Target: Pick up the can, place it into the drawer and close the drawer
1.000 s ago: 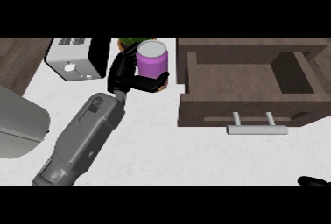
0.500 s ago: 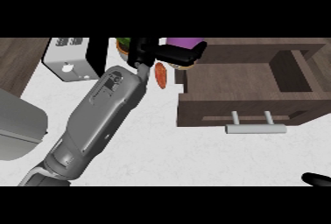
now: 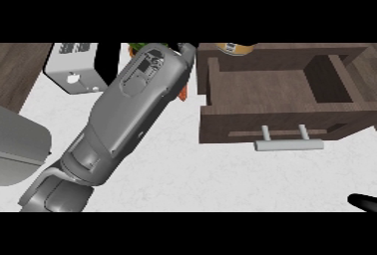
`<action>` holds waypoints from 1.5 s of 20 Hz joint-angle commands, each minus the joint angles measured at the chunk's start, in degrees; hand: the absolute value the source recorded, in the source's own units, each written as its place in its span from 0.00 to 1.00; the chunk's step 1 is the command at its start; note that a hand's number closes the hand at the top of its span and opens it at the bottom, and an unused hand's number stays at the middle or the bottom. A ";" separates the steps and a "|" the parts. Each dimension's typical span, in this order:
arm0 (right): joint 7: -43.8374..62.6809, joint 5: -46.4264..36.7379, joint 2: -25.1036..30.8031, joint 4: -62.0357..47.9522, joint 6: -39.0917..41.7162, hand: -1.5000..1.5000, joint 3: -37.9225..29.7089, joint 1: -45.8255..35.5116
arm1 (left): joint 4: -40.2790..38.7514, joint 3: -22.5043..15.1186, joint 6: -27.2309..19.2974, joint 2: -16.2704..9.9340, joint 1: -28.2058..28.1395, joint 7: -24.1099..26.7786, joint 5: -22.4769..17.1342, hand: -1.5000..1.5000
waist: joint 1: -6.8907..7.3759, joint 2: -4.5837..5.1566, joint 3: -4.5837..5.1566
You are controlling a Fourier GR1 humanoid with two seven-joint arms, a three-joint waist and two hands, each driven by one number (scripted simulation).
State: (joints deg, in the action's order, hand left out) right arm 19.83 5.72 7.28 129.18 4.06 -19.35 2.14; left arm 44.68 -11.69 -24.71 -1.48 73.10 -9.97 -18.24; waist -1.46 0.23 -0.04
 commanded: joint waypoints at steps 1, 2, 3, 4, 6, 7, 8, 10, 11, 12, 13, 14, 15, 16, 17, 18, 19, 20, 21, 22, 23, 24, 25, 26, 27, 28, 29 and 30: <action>-1.94 -0.26 -0.11 -1.47 0.45 0.00 -0.47 0.41 | -5.10 1.54 0.16 1.41 6.83 -2.63 -0.04 1.00 | -0.03 0.02 -0.02; -0.56 0.72 0.03 -0.03 -0.03 0.00 -0.52 -0.51 | -10.67 2.95 -0.27 1.43 8.62 0.49 0.39 1.00 | -0.79 0.29 -0.03; 1.74 0.27 0.37 2.19 -0.25 0.00 -0.27 0.25 | -8.20 -1.35 -3.04 1.44 9.33 -1.86 -1.20 1.00 | -1.04 0.08 -0.02; 0.15 -3.67 -2.41 3.85 -0.84 0.00 3.62 2.02 | -9.58 0.05 0.52 1.45 7.83 0.74 -1.42 1.00 | -0.62 0.15 0.00; 0.49 -1.15 -1.01 1.31 -0.21 0.00 2.37 -0.25 | -8.74 -5.07 -2.54 1.46 7.40 1.44 -4.63 1.00 | -1.13 0.14 -0.02; -0.99 -1.95 -0.26 -1.59 -0.41 0.00 1.96 -2.35 | -15.31 -0.50 -0.91 1.47 13.33 0.43 -3.56 1.00 | -1.70 0.64 -0.07; 0.38 -1.52 0.51 -1.94 -0.37 0.00 1.91 -3.39 | -15.74 -2.10 -1.83 1.47 14.61 -0.15 -4.21 1.00 | -1.97 0.62 -0.07; 0.19 0.63 -0.34 0.39 0.21 0.00 0.88 -0.65 | -18.21 -2.62 -2.29 1.48 14.34 1.90 -4.52 1.00 | -2.45 0.58 -0.09; 0.07 -1.26 0.24 -1.88 -0.76 0.00 1.92 -4.07 | -18.70 -3.44 -3.46 1.48 16.99 0.45 -5.27 1.00 | -2.44 0.72 -0.10; 1.62 -2.21 -0.12 -0.59 -1.23 0.00 3.07 -3.83 | -19.99 -3.53 -3.21 1.48 17.30 0.55 -6.20 1.00 | -2.90 0.83 -0.09; 2.50 0.32 1.82 -0.35 0.12 0.00 1.25 -4.26 | -17.99 -6.77 -5.78 1.48 16.08 0.24 -8.31 1.00 | -3.64 0.65 -0.12; 3.15 -0.37 0.63 0.73 -1.32 0.00 1.14 -3.39 | -21.06 -3.93 -3.29 1.48 18.47 0.78 -6.61 1.00 | -2.69 0.66 -0.08; 1.89 -0.78 1.89 -2.39 -0.58 0.00 1.49 -5.94 | -21.67 -5.81 -4.41 1.48 18.51 1.14 -7.22 1.00 | -3.26 0.96 -0.13; 2.66 0.51 2.00 -0.21 -0.08 0.00 0.48 -3.95 | -23.35 -4.09 -4.12 1.48 18.87 2.45 -6.34 1.00 | -2.76 0.77 -0.10; -0.06 1.24 0.93 -1.19 1.02 0.00 0.44 -1.85 | -22.81 -5.87 -5.78 1.48 17.43 3.66 -7.52 1.00 | -3.85 0.90 -0.17; 1.56 1.17 1.91 -1.46 1.15 0.00 1.82 -4.53 | -22.86 -7.15 -8.39 1.48 18.66 1.90 -8.65 1.00 | -4.61 1.06 -0.19; 2.26 0.17 2.19 -1.98 0.15 0.00 1.97 -6.20 | -23.90 -7.10 -9.24 1.48 18.84 2.91 -8.24 0.00 | -4.10 1.13 -0.16; 1.96 -0.41 0.99 0.73 0.12 0.00 2.21 -3.11 | -24.75 -6.55 -9.21 1.48 18.57 4.23 -8.54 0.00 | -4.80 1.17 -0.17; 0.32 0.28 1.82 -1.20 1.04 0.00 1.47 -3.95 | -24.47 -7.72 -11.02 1.48 19.14 2.99 -9.06 0.00 | -4.61 1.07 -0.20; 1.00 0.38 1.67 -0.87 1.38 0.00 2.50 -3.92 | -24.75 -7.73 -11.13 1.48 17.78 4.79 -9.72 0.00 | -4.99 1.27 -0.19; 2.84 0.14 1.18 1.16 0.06 0.00 2.69 -4.20 | -25.31 -8.05 -11.63 1.48 18.81 4.12 -9.71 0.00 | -4.76 1.10 -0.15; 1.59 -0.69 1.70 -1.92 -0.21 0.00 2.07 -5.71 | -26.62 -7.36 -11.01 1.48 22.43 1.61 -9.72 0.00 | -4.22 1.23 -0.18; 2.95 -1.58 1.43 -0.27 0.03 0.00 4.19 -5.47 | -24.73 -9.36 -12.73 1.48 16.57 6.91 -10.32 0.00 | -4.99 1.35 -0.15; 1.62 -1.46 1.76 -2.73 -0.12 0.00 2.77 -6.05 | -25.95 -8.93 -12.65 1.48 18.90 5.53 -10.27 0.00 | -4.32 1.30 -0.17; 0.73 -3.11 1.93 -1.19 -0.41 0.00 3.44 -6.58 | -25.52 -9.17 -12.72 1.48 18.65 5.37 -11.00 0.00 | -4.19 1.17 -0.15; 1.55 -2.75 5.47 -2.30 1.26 0.00 1.70 -8.12 | -26.20 -9.00 -12.73 1.48 19.94 5.18 -10.91 0.00 | -4.39 1.31 -0.15; 1.39 -4.46 4.67 -0.89 2.04 0.00 4.32 -6.28 | -26.19 -9.04 -14.06 1.48 19.61 5.37 -11.71 0.00 | -5.07 1.40 -0.16; 0.34 -6.22 3.69 0.02 1.38 0.00 5.32 -5.67 | -25.84 -9.35 -13.92 1.48 17.97 7.00 -12.29 0.00 | -5.37 1.50 -0.16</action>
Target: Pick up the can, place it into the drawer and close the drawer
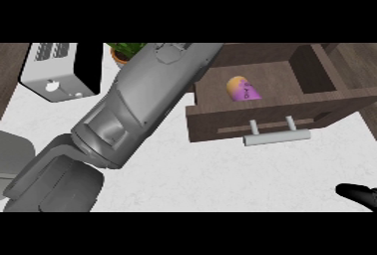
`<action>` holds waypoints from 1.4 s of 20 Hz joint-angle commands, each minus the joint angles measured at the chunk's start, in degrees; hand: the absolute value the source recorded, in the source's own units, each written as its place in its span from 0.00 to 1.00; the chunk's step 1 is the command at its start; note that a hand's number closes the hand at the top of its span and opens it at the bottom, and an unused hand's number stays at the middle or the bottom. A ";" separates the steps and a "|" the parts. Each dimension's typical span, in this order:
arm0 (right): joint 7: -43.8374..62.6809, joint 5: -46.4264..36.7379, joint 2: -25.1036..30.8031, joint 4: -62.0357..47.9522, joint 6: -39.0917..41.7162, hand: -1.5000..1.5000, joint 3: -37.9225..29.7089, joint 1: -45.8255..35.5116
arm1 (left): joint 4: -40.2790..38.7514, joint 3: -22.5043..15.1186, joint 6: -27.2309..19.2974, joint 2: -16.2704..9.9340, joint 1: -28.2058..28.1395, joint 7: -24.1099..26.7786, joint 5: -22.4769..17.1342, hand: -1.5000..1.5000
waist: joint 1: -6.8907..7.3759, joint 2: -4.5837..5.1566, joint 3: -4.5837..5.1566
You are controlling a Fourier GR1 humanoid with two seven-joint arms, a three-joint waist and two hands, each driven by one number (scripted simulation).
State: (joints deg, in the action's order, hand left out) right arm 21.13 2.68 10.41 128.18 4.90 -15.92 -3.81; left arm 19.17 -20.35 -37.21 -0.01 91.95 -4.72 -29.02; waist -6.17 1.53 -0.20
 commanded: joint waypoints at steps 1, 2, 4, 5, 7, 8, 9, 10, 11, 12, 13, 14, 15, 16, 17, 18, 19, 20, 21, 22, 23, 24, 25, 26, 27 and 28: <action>-2.24 -2.45 2.17 -0.72 1.50 0.00 0.80 -1.43 | -0.70 -0.43 -1.54 0.01 0.94 0.73 -1.97 0.00 | -0.69 0.30 -0.04; -3.00 -2.80 1.80 0.03 2.12 0.00 1.73 -0.24 | -1.80 0.55 -1.60 0.01 2.44 0.97 -1.89 0.00 | -0.19 0.20 -0.02; -5.90 -6.18 2.62 -2.26 2.53 0.00 3.05 -1.46 | -0.14 0.06 -1.63 0.01 0.11 1.41 -4.01 0.00 | -0.11 0.30 -0.04; -5.18 -7.40 3.28 -0.18 2.40 0.00 3.43 -1.60 | -0.76 0.36 -1.64 0.01 1.96 0.98 -3.95 0.00 | 0.02 0.11 0.01; -5.09 -11.48 5.56 -0.61 2.98 0.00 4.84 -3.08 | -0.62 1.35 -0.97 0.01 0.78 1.84 -5.07 0.00 | 1.25 -0.08 0.09; -4.72 -12.01 7.46 -1.87 3.44 0.00 4.21 -5.30 | -1.36 1.97 1.52 0.01 0.45 3.18 -5.33 0.00 | 1.15 0.35 0.11; -5.50 -15.89 6.40 -3.79 2.67 0.00 7.72 -6.09 | -0.62 0.96 -0.35 0.01 0.39 3.04 -5.80 0.00 | 1.23 0.42 0.08; -7.27 -15.70 8.16 -5.49 3.56 0.00 5.59 -5.88 | -1.31 2.86 -0.18 0.01 3.05 2.57 -6.09 0.00 | 2.03 0.14 0.07; -10.08 -19.06 7.04 -6.77 3.09 0.00 8.48 -4.68 | -1.00 2.90 -0.13 0.01 1.08 5.02 -6.56 0.00 | 1.83 0.47 0.04; -9.29 -21.36 9.14 -7.19 3.51 0.00 8.85 -6.57 | -0.15 2.53 -0.79 0.01 1.56 3.14 -7.58 0.00 | 1.85 0.17 0.07; -9.58 -24.57 7.94 -9.23 1.45 0.00 10.65 -8.11 | -0.76 2.76 -0.11 0.01 0.44 5.26 -7.37 0.00 | 2.73 0.33 0.10; -8.91 -26.07 8.93 -9.96 1.77 0.00 11.17 -8.91 | -0.91 3.39 0.20 0.01 1.34 5.51 -7.45 0.00 | 3.17 0.09 0.13; -12.20 -27.24 9.10 -12.07 1.67 0.00 11.73 -8.24 | -0.87 2.55 -0.81 0.01 1.40 5.01 -7.89 0.00 | 2.42 0.13 0.04; -10.86 -28.76 9.93 -13.77 1.28 0.00 12.33 -12.37 | -2.13 3.06 -0.54 0.01 3.80 4.11 -7.79 0.00 | 2.62 0.53 0.06; -11.32 -32.57 9.23 -15.52 0.44 0.00 15.30 -11.86 | -0.42 1.73 -0.89 0.01 -0.39 7.04 -7.91 0.00 | 3.29 0.16 0.10; -10.51 -34.95 8.71 -15.13 -0.23 0.00 17.25 -12.20 | -2.58 2.53 -0.93 0.01 1.26 6.72 -7.34 0.00 | 3.46 0.19 0.12; -12.79 -34.06 9.83 -19.72 0.45 0.00 16.01 -13.56 | -2.64 2.17 -0.78 0.01 4.59 4.17 -6.86 0.00 | 4.03 -0.07 0.07; -12.16 -36.62 9.57 -19.86 -0.39 0.00 17.48 -14.48 | -3.37 3.57 2.18 -0.01 1.28 7.74 -6.91 0.00 | 4.71 -0.01 0.15; -14.75 -38.89 8.06 -22.32 -2.46 0.00 19.61 -14.08 | -3.09 2.34 -0.54 0.01 1.87 6.88 -7.06 0.00 | 3.97 -0.04 0.07; -14.47 -41.56 6.65 -24.73 -3.94 0.00 21.74 -14.39 | -1.71 0.76 -1.80 0.01 1.69 5.39 -7.43 0.00 | 3.76 -0.26 0.05; -14.71 -42.69 7.50 -28.04 -4.30 0.00 20.91 -16.19 | -4.13 2.41 0.76 -0.64 3.58 5.16 -6.16 0.00 | 5.51 -0.21 0.11; -16.06 -43.28 7.39 -29.42 -4.53 0.00 21.70 -16.22 | -4.29 1.94 0.35 0.01 4.42 3.90 -6.05 0.00 | 4.94 -0.38 0.09; -16.80 -44.76 7.47 -31.02 -5.56 0.00 21.88 -16.50 | -4.46 2.38 2.73 -0.95 3.64 5.06 -5.72 0.00 | 5.21 -0.41 0.11; -17.13 -47.45 7.42 -33.82 -6.49 0.00 23.23 -16.94 | -3.57 2.75 1.32 0.00 1.65 6.52 -6.34 0.00 | 5.49 -0.45 0.12; -15.30 -49.01 6.35 -35.26 -7.07 0.00 23.88 -18.73 | -3.35 2.43 1.97 -0.89 2.78 5.53 -5.41 0.00 | 6.09 -0.79 0.16; -16.32 -49.60 7.49 -40.21 -7.14 0.00 22.50 -23.20 | -4.01 2.96 2.03 -0.49 3.47 5.21 -5.79 0.00 | 6.39 -0.37 0.14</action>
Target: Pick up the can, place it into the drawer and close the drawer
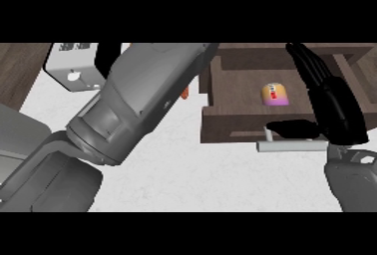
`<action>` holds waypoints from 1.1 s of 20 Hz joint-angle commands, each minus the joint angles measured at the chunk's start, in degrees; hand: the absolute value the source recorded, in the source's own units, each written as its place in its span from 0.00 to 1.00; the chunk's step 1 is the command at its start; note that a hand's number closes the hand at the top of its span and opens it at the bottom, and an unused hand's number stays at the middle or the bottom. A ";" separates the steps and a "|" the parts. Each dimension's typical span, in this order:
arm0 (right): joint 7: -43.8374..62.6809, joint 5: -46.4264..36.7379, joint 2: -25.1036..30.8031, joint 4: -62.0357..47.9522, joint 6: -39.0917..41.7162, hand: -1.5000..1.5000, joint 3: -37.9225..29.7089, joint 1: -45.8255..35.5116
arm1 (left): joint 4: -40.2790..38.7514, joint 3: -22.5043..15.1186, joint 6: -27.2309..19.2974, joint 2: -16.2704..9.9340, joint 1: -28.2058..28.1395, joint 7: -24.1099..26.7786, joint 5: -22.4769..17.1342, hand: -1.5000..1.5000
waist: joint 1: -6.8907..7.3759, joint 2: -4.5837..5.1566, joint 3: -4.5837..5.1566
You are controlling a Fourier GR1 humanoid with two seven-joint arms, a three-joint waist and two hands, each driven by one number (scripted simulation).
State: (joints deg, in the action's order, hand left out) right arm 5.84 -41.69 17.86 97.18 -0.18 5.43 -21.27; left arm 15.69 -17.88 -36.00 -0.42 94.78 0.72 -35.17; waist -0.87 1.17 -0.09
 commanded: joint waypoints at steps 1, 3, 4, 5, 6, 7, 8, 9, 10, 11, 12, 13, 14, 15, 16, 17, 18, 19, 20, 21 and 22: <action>-1.92 -7.90 -1.50 -12.37 -4.62 0.00 3.12 -3.76 | 0.56 0.52 1.93 -0.39 0.08 -1.03 0.21 0.00 | 1.65 -0.27 0.03; -3.72 -9.73 -1.81 -16.10 -6.38 0.00 3.51 -6.66 | 0.38 1.10 2.92 -1.43 -2.45 1.28 0.47 0.00 | 1.49 -0.27 0.04; -6.99 -9.83 -2.03 -19.22 -9.28 0.00 3.09 -4.54 | 0.22 1.67 4.16 -2.73 -2.02 0.05 0.16 0.00 | 1.24 -0.22 0.00; -5.33 -11.98 -4.77 -21.56 -10.65 0.00 4.91 -7.11 | 0.07 2.16 1.59 -1.03 -0.98 0.25 0.17 0.00 | 1.21 -0.23 0.01; -8.10 -10.89 -3.93 -24.86 -12.39 0.00 2.63 -7.82 | 1.18 2.02 -0.22 0.20 -0.48 -1.01 0.42 0.00 | 1.49 -0.52 0.00; -7.76 -12.24 -4.30 -29.57 -13.28 0.00 2.28 -10.65 | 1.47 0.80 0.55 -0.78 -0.91 -1.69 1.43 0.00 | 2.66 -0.52 0.01; -7.77 -14.45 -6.09 -29.67 -17.39 0.00 3.36 -8.50 | 2.41 1.18 2.98 -3.06 -3.60 -0.82 1.30 0.00 | 2.42 -0.71 0.04; -9.63 -14.00 -6.58 -34.39 -18.52 0.00 2.54 -11.29 | 2.11 1.68 1.07 -2.95 -0.74 -2.27 1.25 0.00 | 2.56 -0.45 -0.01; -6.68 -14.54 -7.17 -34.82 -16.78 0.00 2.04 -15.12 | 3.56 1.79 0.85 -3.17 -1.72 -2.73 1.33 0.00 | 2.57 -0.83 0.05; -6.44 -15.40 -6.90 -35.40 -16.94 0.00 2.15 -14.92 | 3.07 1.78 3.32 -5.45 -4.33 -1.44 1.85 0.00 | 1.99 -0.76 0.06; -8.46 -14.98 -6.30 -40.48 -20.62 0.00 -0.46 -17.13 | 3.60 0.95 4.89 -6.36 -4.94 -2.24 2.14 0.00 | 3.58 -0.56 0.04; -8.55 -16.48 -7.16 -43.77 -23.78 0.00 -0.60 -17.87 | 3.42 1.20 3.57 -6.84 -2.64 -3.29 2.38 0.00 | 3.46 -0.37 0.00; -8.02 -17.41 -8.50 -47.19 -26.12 0.00 -0.94 -19.53 | 4.75 1.37 3.19 -5.21 -3.87 -3.28 1.97 0.00 | 4.13 -0.43 0.01; -8.68 -17.50 -7.56 -48.61 -26.50 0.00 -1.68 -20.87 | 5.43 1.25 4.10 -6.72 -5.26 -3.56 2.29 0.00 | 3.77 -0.63 0.04; -8.18 -18.26 -8.36 -50.42 -28.70 0.00 -2.01 -21.25 | 6.37 0.53 2.27 -5.84 -5.03 -4.70 3.04 0.00 | 3.71 -0.83 0.03; -8.10 -18.15 -8.32 -52.18 -29.23 0.00 -2.89 -23.72 | 6.78 0.82 3.72 -7.98 -4.93 -5.25 3.05 0.00 | 3.81 -0.74 0.04; -7.97 -18.67 -8.65 -53.71 -30.09 0.00 -3.06 -25.50 | 7.40 0.34 3.48 -8.03 -6.77 -4.15 3.71 0.00 | 3.90 -0.74 0.05; -8.38 -18.99 -7.87 -56.24 -31.89 0.00 -4.03 -26.07 | 8.22 0.66 3.17 -8.86 -4.84 -7.50 3.28 0.00 | 4.38 -0.79 0.03; -8.14 -18.86 -9.41 -57.84 -33.58 0.00 -4.48 -27.98 | 8.79 1.10 4.16 -8.21 -7.42 -5.17 3.08 0.00 | 3.99 -0.57 0.04; -8.33 -19.32 -7.59 -60.43 -33.27 0.00 -5.29 -30.41 | 10.29 0.25 2.46 -6.94 -6.91 -6.44 3.49 0.00 | 5.31 -0.66 0.03; -9.35 -19.07 -8.26 -61.55 -36.31 0.00 -5.83 -30.06 | 9.81 0.30 5.14 -10.34 -7.44 -7.64 3.64 0.00 | 5.28 -0.45 0.02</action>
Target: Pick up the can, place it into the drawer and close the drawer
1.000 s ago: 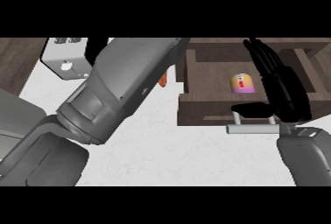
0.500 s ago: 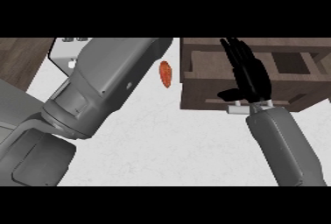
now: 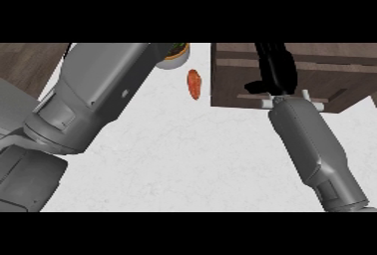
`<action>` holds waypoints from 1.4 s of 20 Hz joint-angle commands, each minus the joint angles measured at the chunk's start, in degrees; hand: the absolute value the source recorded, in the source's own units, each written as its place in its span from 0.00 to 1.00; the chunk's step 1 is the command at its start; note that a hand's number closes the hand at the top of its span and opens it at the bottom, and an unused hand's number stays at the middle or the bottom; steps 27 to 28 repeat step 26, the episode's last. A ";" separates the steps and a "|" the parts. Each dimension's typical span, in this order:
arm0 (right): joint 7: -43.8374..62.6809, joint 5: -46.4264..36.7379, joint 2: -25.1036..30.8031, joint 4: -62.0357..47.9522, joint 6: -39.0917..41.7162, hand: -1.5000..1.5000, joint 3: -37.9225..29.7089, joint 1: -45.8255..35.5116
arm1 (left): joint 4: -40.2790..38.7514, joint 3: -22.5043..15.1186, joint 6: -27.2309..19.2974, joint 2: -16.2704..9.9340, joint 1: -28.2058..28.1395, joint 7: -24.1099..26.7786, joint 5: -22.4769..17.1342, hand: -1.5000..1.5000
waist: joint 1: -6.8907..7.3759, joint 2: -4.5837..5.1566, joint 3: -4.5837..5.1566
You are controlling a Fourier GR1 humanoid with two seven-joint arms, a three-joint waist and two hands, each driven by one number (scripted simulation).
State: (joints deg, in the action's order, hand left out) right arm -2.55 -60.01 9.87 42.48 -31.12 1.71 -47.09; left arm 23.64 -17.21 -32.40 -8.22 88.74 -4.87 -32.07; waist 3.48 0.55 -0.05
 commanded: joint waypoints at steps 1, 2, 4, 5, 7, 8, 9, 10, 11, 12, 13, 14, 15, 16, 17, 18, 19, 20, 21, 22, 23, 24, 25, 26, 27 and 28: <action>0.38 -1.45 -0.25 -8.28 -3.75 0.00 -2.03 -7.31 | 3.60 -0.77 0.09 -1.71 -1.37 -3.31 0.81 0.00 | 0.91 -0.18 0.01; -1.28 -0.38 0.09 -9.59 -4.53 0.00 -2.93 -7.47 | 3.93 -0.59 2.51 -4.02 -3.72 -2.39 0.92 0.00 | 0.48 0.00 0.01; -0.53 -1.68 0.65 -12.71 -5.01 0.00 -3.13 -10.73 | 5.61 -0.11 2.71 -4.83 -6.21 -1.54 0.69 0.00 | 0.81 0.13 0.03; -0.01 -2.35 -0.35 -14.19 -8.20 0.00 -3.38 -11.08 | 7.25 -0.80 0.60 -2.64 -6.46 -2.18 0.94 0.00 | 1.64 0.10 0.01; 1.90 -3.13 0.27 -16.78 -6.94 0.00 -3.82 -15.21 | 8.77 -0.80 1.58 -4.85 -5.29 -4.63 1.05 0.00 | 2.01 0.11 0.03; 0.05 -2.18 0.95 -17.68 -6.28 0.00 -4.40 -16.17 | 9.54 -1.44 1.63 -5.28 -6.52 -3.97 1.74 0.00 | 2.27 0.23 0.01; -0.84 -1.27 1.56 -18.23 -6.73 0.00 -5.39 -16.83 | 10.01 -0.79 1.99 -6.16 -5.74 -5.94 1.12 0.00 | 2.19 0.31 -0.01; 0.51 -2.19 2.05 -19.33 -6.51 0.00 -5.20 -17.31 | 12.49 -1.70 2.55 -5.81 -8.11 -5.82 1.24 0.00 | 3.20 0.00 0.04; -1.23 -1.52 1.52 -19.71 -8.84 0.00 -5.71 -16.27 | 13.21 -1.07 1.61 -5.45 -9.32 -5.96 0.78 0.00 | 2.43 0.15 0.01; -1.48 -1.35 2.22 -20.50 -7.57 0.00 -5.99 -17.95 | 13.60 -1.97 2.74 -6.87 -8.99 -7.61 1.43 0.00 | 2.89 0.22 -0.01; -1.08 -1.48 1.53 -20.98 -8.68 0.00 -6.07 -17.78 | 15.39 -1.92 3.19 -8.20 -10.73 -6.44 1.66 0.00 | 2.74 0.12 0.02; -1.66 -1.32 1.65 -21.51 -7.66 0.00 -6.16 -19.54 | 15.97 -2.55 2.22 -7.41 -9.82 -7.97 1.99 0.00 | 3.38 0.23 -0.01; -2.44 -0.16 2.40 -21.82 -7.06 0.00 -7.23 -20.10 | 16.91 -2.04 3.94 -8.06 -12.66 -5.83 1.43 0.00 | 3.79 0.56 0.01; -2.22 0.46 3.54 -21.41 -5.42 0.00 -7.89 -22.33 | 17.49 -2.02 2.20 -7.21 -13.46 -6.12 1.43 0.00 | 3.59 0.34 0.02; -2.50 0.52 1.26 -21.81 -6.84 0.00 -7.80 -22.38 | 17.36 -1.86 3.14 -8.20 -13.22 -6.55 1.55 0.00 | 2.84 0.56 -0.01; -4.44 2.31 2.39 -21.61 -6.20 0.00 -9.28 -22.42 | 17.96 -1.44 3.87 -8.96 -14.27 -5.88 1.25 0.00 | 3.01 0.72 -0.03; -4.02 2.64 0.24 -21.91 -7.61 0.00 -9.54 -21.79 | 19.55 -1.31 4.30 -9.87 -13.61 -7.30 0.97 0.00 | 3.51 0.50 -0.04; -7.25 4.95 2.02 -21.41 -4.51 0.00 -11.15 -23.27 | 18.97 -1.13 2.90 -9.35 -13.38 -7.15 1.26 0.00 | 2.99 0.73 -0.10; -6.97 5.29 -0.60 -21.10 -6.24 0.00 -11.31 -22.57 | 20.85 -2.01 2.62 -8.52 -15.29 -7.08 1.43 0.00 | 3.59 0.31 -0.08; -7.80 6.13 0.60 -21.04 -4.82 0.00 -12.18 -23.96 | 20.54 -1.98 3.04 -10.55 -13.66 -8.14 2.03 0.00 | 3.26 0.41 -0.11; -8.75 6.55 -0.74 -21.04 -5.82 0.00 -12.49 -23.66 | 20.78 -1.33 3.72 -9.96 -15.75 -7.09 1.21 0.00 | 2.89 0.67 -0.07; -9.46 6.91 0.10 -21.70 -5.40 0.00 -13.04 -23.27 | 23.28 -2.59 2.98 -8.86 -17.09 -7.16 1.67 0.00 | 4.01 0.37 -0.08; -10.67 6.90 -0.28 -21.76 -6.75 0.00 -13.12 -22.08 | 24.11 -1.60 4.97 -12.09 -17.32 -8.20 1.08 0.00 | 3.54 0.25 -0.06; -10.36 7.22 0.39 -22.14 -5.60 0.00 -13.68 -23.74 | 23.96 -1.47 4.30 -11.74 -18.95 -7.27 1.18 0.00 | 3.44 0.50 -0.04; -10.36 7.22 0.39 -22.14 -5.60 0.00 -13.68 -23.74 | 23.96 -1.47 4.30 -11.74 -18.95 -7.27 1.18 0.00 | 3.44 0.50 -0.04; -10.36 7.22 0.39 -22.14 -5.60 0.00 -13.68 -23.74 | 23.96 -1.47 4.30 -11.74 -18.95 -7.27 1.18 0.00 | 3.44 0.50 -0.04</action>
